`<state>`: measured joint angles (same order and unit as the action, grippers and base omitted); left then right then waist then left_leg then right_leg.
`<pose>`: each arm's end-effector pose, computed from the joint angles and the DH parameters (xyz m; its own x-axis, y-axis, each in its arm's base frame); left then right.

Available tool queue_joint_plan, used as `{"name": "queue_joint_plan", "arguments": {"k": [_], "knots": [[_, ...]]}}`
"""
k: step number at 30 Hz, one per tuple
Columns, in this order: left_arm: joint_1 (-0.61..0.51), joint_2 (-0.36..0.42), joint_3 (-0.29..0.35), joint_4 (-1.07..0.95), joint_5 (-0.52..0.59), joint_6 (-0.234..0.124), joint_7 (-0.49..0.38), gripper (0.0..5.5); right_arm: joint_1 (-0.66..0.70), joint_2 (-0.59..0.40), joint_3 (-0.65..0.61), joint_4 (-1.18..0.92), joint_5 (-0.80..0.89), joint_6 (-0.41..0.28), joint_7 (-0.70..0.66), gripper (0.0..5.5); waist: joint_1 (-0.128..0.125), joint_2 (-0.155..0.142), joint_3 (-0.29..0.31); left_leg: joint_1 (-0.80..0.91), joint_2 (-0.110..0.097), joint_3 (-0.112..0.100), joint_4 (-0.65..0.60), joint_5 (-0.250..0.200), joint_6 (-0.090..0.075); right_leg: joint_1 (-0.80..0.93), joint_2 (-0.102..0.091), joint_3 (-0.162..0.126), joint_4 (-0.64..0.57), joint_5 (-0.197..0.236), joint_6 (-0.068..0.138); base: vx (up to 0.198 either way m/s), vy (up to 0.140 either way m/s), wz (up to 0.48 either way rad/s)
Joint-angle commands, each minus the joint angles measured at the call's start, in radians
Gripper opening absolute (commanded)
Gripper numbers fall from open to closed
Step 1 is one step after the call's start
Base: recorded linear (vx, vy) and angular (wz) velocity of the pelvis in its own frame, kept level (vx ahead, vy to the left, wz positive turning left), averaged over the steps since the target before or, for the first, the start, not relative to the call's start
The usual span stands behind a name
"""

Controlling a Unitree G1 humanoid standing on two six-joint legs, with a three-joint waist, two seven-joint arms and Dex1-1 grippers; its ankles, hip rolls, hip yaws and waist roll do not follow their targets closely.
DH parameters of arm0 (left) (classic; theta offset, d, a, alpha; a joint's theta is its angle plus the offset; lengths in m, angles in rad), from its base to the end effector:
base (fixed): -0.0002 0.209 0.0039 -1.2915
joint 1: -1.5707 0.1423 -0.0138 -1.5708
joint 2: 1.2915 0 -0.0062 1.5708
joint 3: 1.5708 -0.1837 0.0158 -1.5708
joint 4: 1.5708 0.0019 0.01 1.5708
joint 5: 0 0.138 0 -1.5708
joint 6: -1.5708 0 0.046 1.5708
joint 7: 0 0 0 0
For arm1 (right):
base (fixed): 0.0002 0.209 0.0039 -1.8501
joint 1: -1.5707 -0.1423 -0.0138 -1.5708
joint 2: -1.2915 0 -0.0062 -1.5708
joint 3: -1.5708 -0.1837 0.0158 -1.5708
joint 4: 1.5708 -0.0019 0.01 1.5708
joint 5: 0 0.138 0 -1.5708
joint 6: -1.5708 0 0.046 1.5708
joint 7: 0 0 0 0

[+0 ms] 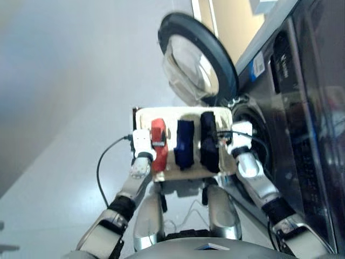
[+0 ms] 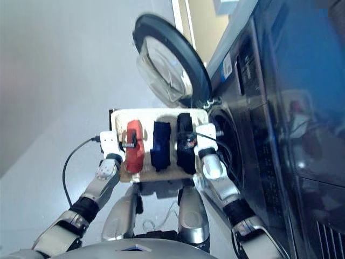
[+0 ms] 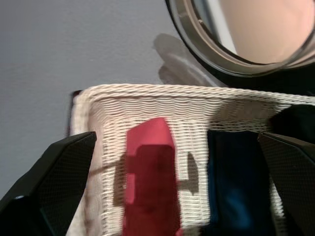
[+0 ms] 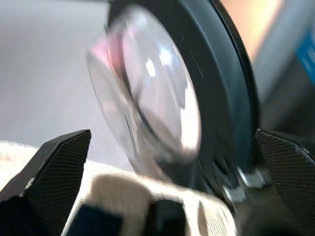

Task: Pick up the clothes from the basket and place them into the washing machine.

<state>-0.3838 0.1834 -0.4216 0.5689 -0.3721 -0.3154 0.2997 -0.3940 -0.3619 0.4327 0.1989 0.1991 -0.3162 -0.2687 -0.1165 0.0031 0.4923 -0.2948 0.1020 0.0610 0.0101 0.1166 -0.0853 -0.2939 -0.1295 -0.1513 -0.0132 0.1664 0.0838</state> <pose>0.2580 0.1131 0.0275 0.9989 -0.0417 0.0201 0.0424 0.9983 -0.0388 0.2590 -0.1265 0.0913 0.8988 0.2236 0.3770 -0.1595 0.9680 -0.1937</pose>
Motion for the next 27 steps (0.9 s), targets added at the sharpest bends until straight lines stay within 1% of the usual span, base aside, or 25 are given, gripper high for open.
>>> {"name": "queue_joint_plan", "arguments": {"k": [1,3,4,6,9,10,13,14,16,18,19,21,23,26,27], "knots": [[-0.057,0.002,-0.012,-0.040,0.033,-0.071,0.069,5.50,-0.117,0.035,0.037,-0.192,-0.046,-0.078,-0.038,5.50,-0.006,-0.058,0.012,-0.117,-0.021,0.020,0.200,-0.100,0.019,-0.202,0.003,0.084,0.263,-0.112,0.014,-0.110,-0.039,-0.150],[-0.081,-0.003,-0.018,-0.052,0.023,-0.063,0.087,5.50,-0.163,0.045,0.050,-0.248,-0.059,-0.078,-0.041,5.50,-0.009,-0.061,0.028,-0.181,-0.017,0.017,0.252,-0.113,0.021,-0.263,0.000,0.091,0.317,-0.118,0.016,-0.126,-0.031,-0.087],[-0.090,-0.005,-0.017,-0.059,0.011,-0.063,0.094,5.50,-0.183,0.056,0.056,-0.264,-0.044,-0.082,-0.041,5.50,-0.011,-0.061,0.028,-0.222,-0.016,0.016,0.278,-0.118,0.022,-0.304,0.001,0.098,0.343,-0.121,0.017,-0.106,-0.013,0.032],[-0.099,-0.004,-0.011,-0.072,-0.004,-0.056,0.099,5.50,-0.207,0.076,0.063,-0.271,-0.024,-0.084,-0.049,5.50,-0.012,-0.058,0.028,-0.282,-0.013,0.016,0.317,-0.127,0.024,-0.356,-0.002,0.102,0.372,-0.127,0.016,-0.089,-0.003,0.087],[-0.122,-0.006,-0.004,-0.079,-0.016,-0.045,0.128,5.50,-0.256,0.104,0.080,-0.292,-0.025,-0.084,-0.056,5.50,-0.012,-0.053,0.028,-0.374,-0.013,0.015,0.369,-0.140,0.028,-0.445,-0.003,0.107,0.423,-0.134,0.013,-0.079,0.018,0.086],[-0.136,-0.006,0.001,-0.078,-0.013,-0.041,0.137,5.50,-0.269,0.111,0.085,-0.295,-0.026,-0.086,-0.063,5.50,-0.012,-0.049,0.028,-0.406,-0.012,0.017,0.395,-0.152,0.029,-0.474,-0.002,0.110,0.445,-0.144,0.014,-0.051,0.029,0.042],[-0.166,-0.002,0.013,-0.038,-0.014,-0.020,0.162,5.50,-0.299,0.128,0.091,-0.289,-0.033,-0.086,-0.087,5.50,-0.015,-0.043,0.028,-0.469,-0.012,0.014,0.429,-0.162,0.032,-0.530,-0.004,0.115,0.479,-0.152,0.012,0.000,0.000,0.000],[-0.177,-0.005,0.019,-0.018,-0.023,-0.012,0.173,5.50,-0.312,0.130,0.096,-0.286,-0.037,-0.081,-0.092,5.50,-0.016,-0.042,0.028,-0.484,-0.013,0.014,0.440,-0.166,0.032,-0.549,0.000,0.119,0.489,-0.154,0.012,0.000,0.000,0.000],[-0.192,-0.004,0.028,0.018,-0.064,0.007,0.170,5.50,-0.325,0.128,0.098,-0.284,-0.045,-0.069,-0.094,5.50,-0.016,-0.038,0.028,-0.510,-0.017,0.019,0.459,-0.176,0.037,-0.584,0.001,0.128,0.510,-0.157,0.013,-0.016,0.060,0.000],[-0.208,0.005,0.028,0.027,-0.061,0.024,0.176,5.50,-0.331,0.121,0.091,-0.282,-0.056,-0.060,-0.101,5.50,-0.018,-0.035,0.028,-0.535,-0.018,0.026,0.476,-0.182,0.040,-0.606,-0.003,0.131,0.517,-0.157,0.015,0.000,0.000,0.000],[-0.216,0.008,0.031,0.038,-0.058,0.035,0.181,5.50,-0.334,0.115,0.089,-0.277,-0.065,-0.053,-0.104,5.50,-0.018,-0.031,0.028,-0.543,-0.021,0.024,0.477,-0.185,0.042,-0.616,-0.003,0.134,0.519,-0.158,0.017,0.000,0.000,0.000],[-0.225,0.014,0.037,0.038,-0.060,0.043,0.194,5.50,-0.338,0.109,0.080,-0.270,-0.073,-0.048,-0.113,5.50,-0.018,-0.026,0.028,-0.558,-0.023,0.027,0.481,-0.186,0.044,-0.632,-0.001,0.136,0.523,-0.160,0.016,0.000,0.000,0.000],[-0.214,0.022,0.053,0.065,-0.076,0.049,0.191,5.50,-0.348,0.106,0.077,-0.272,-0.074,-0.037,-0.124,5.50,-0.018,-0.022,0.028,-0.562,-0.024,0.025,0.482,-0.189,0.048,-0.640,0.001,0.138,0.527,-0.165,0.014,0.000,0.000,0.000],[-0.152,0.040,0.069,0.116,-0.100,0.038,0.157,5.50,-0.349,0.086,0.069,-0.283,-0.056,-0.051,-0.109,5.50,-0.014,-0.020,0.028,-0.579,-0.028,0.022,0.489,-0.191,0.048,-0.662,0.005,0.143,0.532,-0.169,0.013,0.000,0.000,0.000],[-0.135,0.044,0.072,0.120,-0.102,0.037,0.148,5.50,-0.345,0.082,0.065,-0.287,-0.050,-0.056,-0.106,5.50,-0.013,-0.019,0.028,-0.582,-0.028,0.024,0.489,-0.191,0.048,-0.666,0.006,0.142,0.534,-0.170,0.013,0.000,0.000,0.000]]}}
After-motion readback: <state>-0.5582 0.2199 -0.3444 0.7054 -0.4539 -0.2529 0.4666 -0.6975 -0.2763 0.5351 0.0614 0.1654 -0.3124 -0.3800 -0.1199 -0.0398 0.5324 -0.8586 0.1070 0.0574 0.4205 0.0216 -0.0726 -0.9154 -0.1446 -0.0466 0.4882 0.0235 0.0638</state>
